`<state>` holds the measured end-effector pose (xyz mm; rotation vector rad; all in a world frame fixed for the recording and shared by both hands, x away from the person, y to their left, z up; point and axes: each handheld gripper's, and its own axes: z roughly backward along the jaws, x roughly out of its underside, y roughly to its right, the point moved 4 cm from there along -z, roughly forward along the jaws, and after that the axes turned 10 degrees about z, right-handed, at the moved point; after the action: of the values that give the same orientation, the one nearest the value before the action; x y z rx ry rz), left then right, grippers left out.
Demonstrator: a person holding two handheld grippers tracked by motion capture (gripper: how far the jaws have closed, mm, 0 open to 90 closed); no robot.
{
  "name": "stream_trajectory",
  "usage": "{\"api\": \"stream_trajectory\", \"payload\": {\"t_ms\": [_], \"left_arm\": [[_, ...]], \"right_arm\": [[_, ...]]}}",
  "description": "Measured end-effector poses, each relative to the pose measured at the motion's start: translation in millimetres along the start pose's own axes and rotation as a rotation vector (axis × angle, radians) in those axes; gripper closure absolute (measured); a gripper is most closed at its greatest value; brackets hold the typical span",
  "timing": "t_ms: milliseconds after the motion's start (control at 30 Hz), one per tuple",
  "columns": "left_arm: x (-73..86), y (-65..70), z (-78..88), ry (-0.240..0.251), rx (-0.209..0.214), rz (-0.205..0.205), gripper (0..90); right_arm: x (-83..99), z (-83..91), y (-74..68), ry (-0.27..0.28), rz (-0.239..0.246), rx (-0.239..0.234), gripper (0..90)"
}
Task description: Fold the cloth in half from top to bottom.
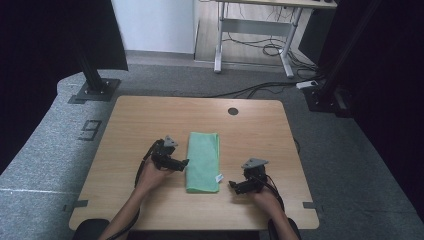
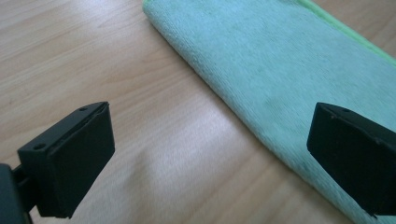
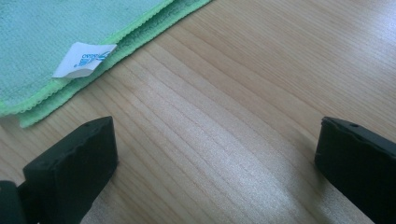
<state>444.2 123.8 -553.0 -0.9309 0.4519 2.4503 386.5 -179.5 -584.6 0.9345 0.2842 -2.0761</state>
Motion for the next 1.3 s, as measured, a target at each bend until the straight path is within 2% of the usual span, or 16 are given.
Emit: {"api": "stream_trajectory", "payload": {"t_ms": [233, 433, 533, 700, 900, 1033, 1067, 1167, 1300], "left_arm": [[-6.6, -1.2, -16.2, 0.000, -0.034, -0.004, 0.7], [-3.6, -7.0, -29.4, -0.022, -0.067, 0.003, 0.4], [-0.6, -8.1, -33.8, -0.023, -0.054, 0.022, 0.0], [-0.4, -8.7, -34.7, -0.031, -0.049, 0.036, 0.0], [0.0, -8.7, -34.1, -0.037, -0.050, 0.029, 0.0], [1.0, -8.0, -33.7, -0.034, -0.047, 0.037, 0.3], [1.5, -7.9, -33.2, -0.037, -0.048, 0.036, 0.3], [4.1, -6.1, -31.1, -0.042, -0.041, 0.039, 0.2], [9.1, -2.4, -26.3, -0.052, -0.031, 0.030, 0.3]], "right_arm": [[0.0, 0.1, 0.0, 0.001, 0.000, -0.002, 0.0], [-2.8, 0.4, -1.6, -0.006, -0.010, -0.004, 1.1], [-8.8, 2.1, -5.5, 0.020, -0.016, -0.013, 1.1], [-24.4, 0.0, -18.8, 0.059, -0.016, -0.060, 1.1], [-38.6, -16.9, -33.3, 0.043, 0.024, -0.074, 1.1], [-37.4, -27.1, -35.5, 0.000, 0.050, -0.057, 0.7], [-36.7, -27.6, -36.5, 0.002, 0.038, -0.063, 0.8], [-36.2, -25.6, -38.5, -0.005, 0.060, -0.058, 0.9], [-34.1, -23.1, -46.2, -0.014, 0.054, -0.066, 0.0]]}}
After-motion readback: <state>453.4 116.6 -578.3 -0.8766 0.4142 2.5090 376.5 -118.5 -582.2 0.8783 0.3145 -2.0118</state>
